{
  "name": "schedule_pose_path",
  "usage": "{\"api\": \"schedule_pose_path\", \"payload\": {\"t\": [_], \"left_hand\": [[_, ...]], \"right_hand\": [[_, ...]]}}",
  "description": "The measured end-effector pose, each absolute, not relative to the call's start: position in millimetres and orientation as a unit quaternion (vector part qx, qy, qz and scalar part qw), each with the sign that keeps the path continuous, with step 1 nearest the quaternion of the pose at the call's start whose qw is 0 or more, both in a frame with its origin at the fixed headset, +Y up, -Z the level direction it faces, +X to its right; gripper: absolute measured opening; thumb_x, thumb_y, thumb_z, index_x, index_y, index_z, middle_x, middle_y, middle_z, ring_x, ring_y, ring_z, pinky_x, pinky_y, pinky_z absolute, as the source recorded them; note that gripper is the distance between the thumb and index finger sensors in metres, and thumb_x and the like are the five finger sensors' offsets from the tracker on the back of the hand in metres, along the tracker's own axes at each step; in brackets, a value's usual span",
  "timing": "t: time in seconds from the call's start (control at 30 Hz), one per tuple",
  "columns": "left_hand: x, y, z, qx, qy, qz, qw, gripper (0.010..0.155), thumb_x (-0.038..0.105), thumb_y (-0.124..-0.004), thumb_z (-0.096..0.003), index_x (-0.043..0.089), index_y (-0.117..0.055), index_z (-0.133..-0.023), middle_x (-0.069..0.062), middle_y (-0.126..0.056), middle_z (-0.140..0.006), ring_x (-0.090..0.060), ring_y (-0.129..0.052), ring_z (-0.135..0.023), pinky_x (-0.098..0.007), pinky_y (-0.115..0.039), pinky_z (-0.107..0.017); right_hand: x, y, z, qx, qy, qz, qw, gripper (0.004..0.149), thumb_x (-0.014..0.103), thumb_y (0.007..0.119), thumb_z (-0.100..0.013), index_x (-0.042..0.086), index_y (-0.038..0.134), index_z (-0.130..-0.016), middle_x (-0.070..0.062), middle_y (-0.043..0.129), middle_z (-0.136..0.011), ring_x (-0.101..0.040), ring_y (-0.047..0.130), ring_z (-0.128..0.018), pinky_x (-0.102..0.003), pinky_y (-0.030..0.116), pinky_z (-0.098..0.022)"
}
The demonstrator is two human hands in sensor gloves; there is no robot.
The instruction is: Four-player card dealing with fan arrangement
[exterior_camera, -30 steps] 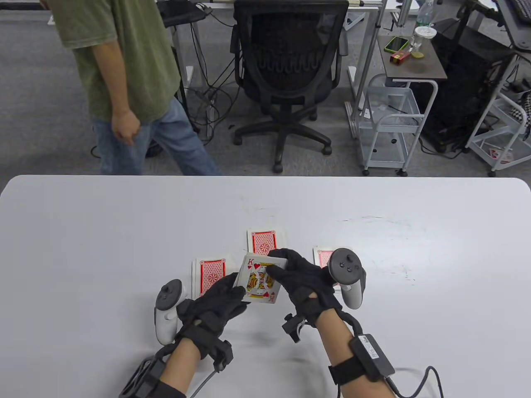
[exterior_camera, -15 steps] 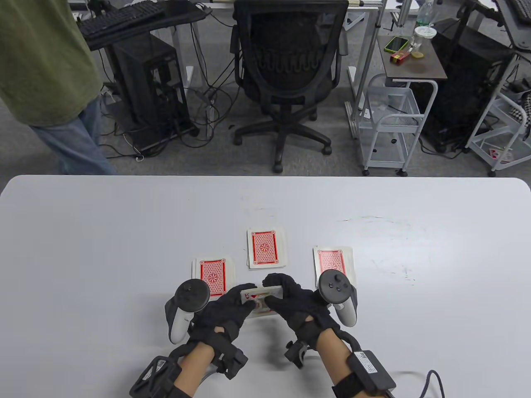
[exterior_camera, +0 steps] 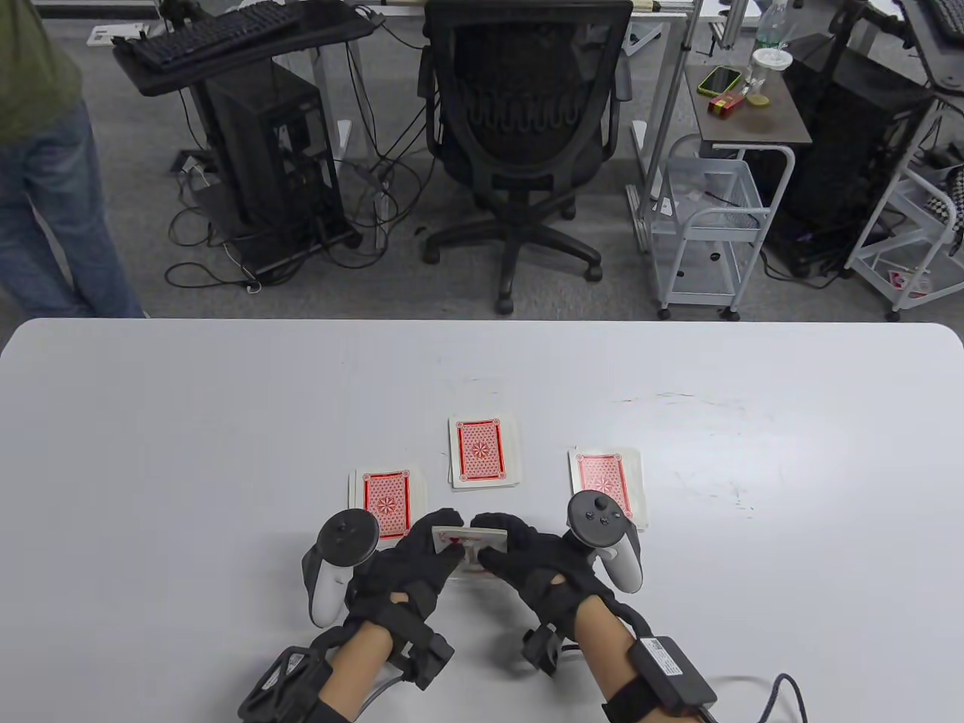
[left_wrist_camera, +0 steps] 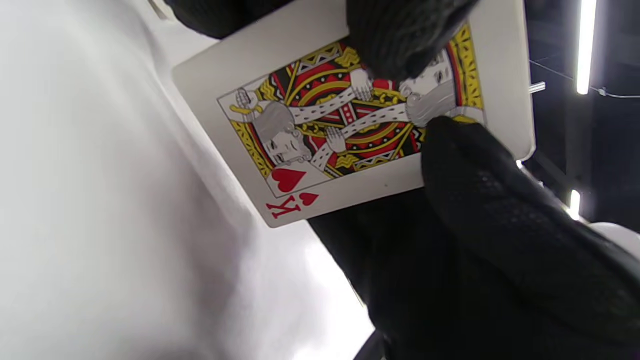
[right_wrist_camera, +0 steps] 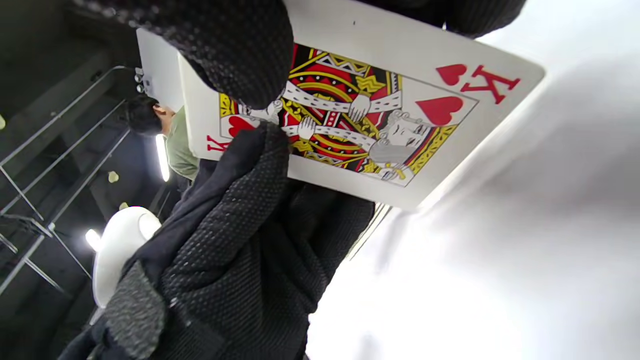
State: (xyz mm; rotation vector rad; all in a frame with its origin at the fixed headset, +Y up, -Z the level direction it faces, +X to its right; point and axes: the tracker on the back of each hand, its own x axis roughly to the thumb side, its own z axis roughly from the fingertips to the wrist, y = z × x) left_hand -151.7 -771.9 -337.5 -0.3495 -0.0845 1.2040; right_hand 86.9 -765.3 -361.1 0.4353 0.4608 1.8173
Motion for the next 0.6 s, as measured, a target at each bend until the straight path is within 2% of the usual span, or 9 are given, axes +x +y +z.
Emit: {"api": "schedule_pose_path", "payload": {"t": [0.13, 0.23, 0.3, 0.37, 0.47, 0.6], "left_hand": [[-147.7, -780.5, -339.0, -0.194, -0.031, 0.555, 0.808, 0.056, 0.034, -0.079, -0.0552, 0.031, -0.053, -0.104, 0.002, -0.063, -0.11, -0.037, -0.062, -0.104, -0.052, -0.057, -0.073], [-150.2, -774.2, -340.0, -0.179, -0.046, 0.551, 0.814, 0.048, 0.033, -0.081, -0.0542, 0.032, -0.063, -0.099, 0.004, -0.073, -0.104, -0.035, -0.072, -0.101, -0.051, -0.063, -0.072], [-151.7, -771.2, -340.2, -0.179, -0.055, 0.572, 0.799, 0.048, 0.033, -0.08, -0.0544, 0.032, -0.063, -0.099, 0.004, -0.074, -0.104, -0.034, -0.073, -0.1, -0.05, -0.064, -0.071], [-155.6, -769.7, -340.5, -0.171, -0.049, 0.596, 0.783, 0.054, 0.035, -0.079, -0.0546, 0.032, -0.056, -0.104, 0.004, -0.068, -0.107, -0.035, -0.07, -0.102, -0.05, -0.063, -0.072], [-164.7, -776.2, -341.9, -0.184, -0.05, 0.64, 0.744, 0.072, 0.042, -0.082, -0.0526, 0.029, -0.04, -0.11, 0.0, -0.055, -0.113, -0.038, -0.063, -0.104, -0.052, -0.059, -0.073], [-157.8, -787.0, -343.2, -0.233, -0.106, 0.721, 0.644, 0.087, 0.05, -0.082, -0.05, 0.026, -0.026, -0.112, -0.004, -0.042, -0.117, -0.039, -0.056, -0.107, -0.052, -0.056, -0.074]], "right_hand": [[87.4, -778.3, -362.4, 0.166, 0.21, 0.782, 0.563, 0.049, 0.018, 0.076, -0.057, 0.013, 0.057, -0.102, -0.019, 0.055, -0.103, -0.051, 0.063, -0.096, -0.065, 0.045, -0.064], [89.7, -768.4, -364.5, 0.182, 0.18, 0.803, 0.538, 0.045, 0.021, 0.077, -0.056, 0.012, 0.064, -0.098, -0.017, 0.067, -0.097, -0.047, 0.076, -0.09, -0.065, 0.054, -0.063], [91.6, -758.4, -366.6, 0.186, 0.147, 0.817, 0.526, 0.044, 0.022, 0.079, -0.053, 0.012, 0.068, -0.095, -0.015, 0.075, -0.092, -0.044, 0.085, -0.083, -0.063, 0.061, -0.061], [94.0, -750.8, -367.2, 0.188, 0.138, 0.81, 0.538, 0.044, 0.022, 0.079, -0.053, 0.012, 0.067, -0.095, -0.014, 0.076, -0.09, -0.042, 0.088, -0.081, -0.062, 0.063, -0.06], [102.3, -737.2, -366.9, 0.168, 0.11, 0.748, 0.632, 0.045, 0.022, 0.078, -0.054, 0.01, 0.067, -0.095, -0.014, 0.077, -0.09, -0.041, 0.09, -0.08, -0.061, 0.066, -0.06], [100.7, -733.8, -363.8, 0.156, 0.124, 0.65, 0.733, 0.045, 0.023, 0.078, -0.054, 0.011, 0.065, -0.096, -0.014, 0.077, -0.09, -0.04, 0.09, -0.081, -0.06, 0.066, -0.06]]}}
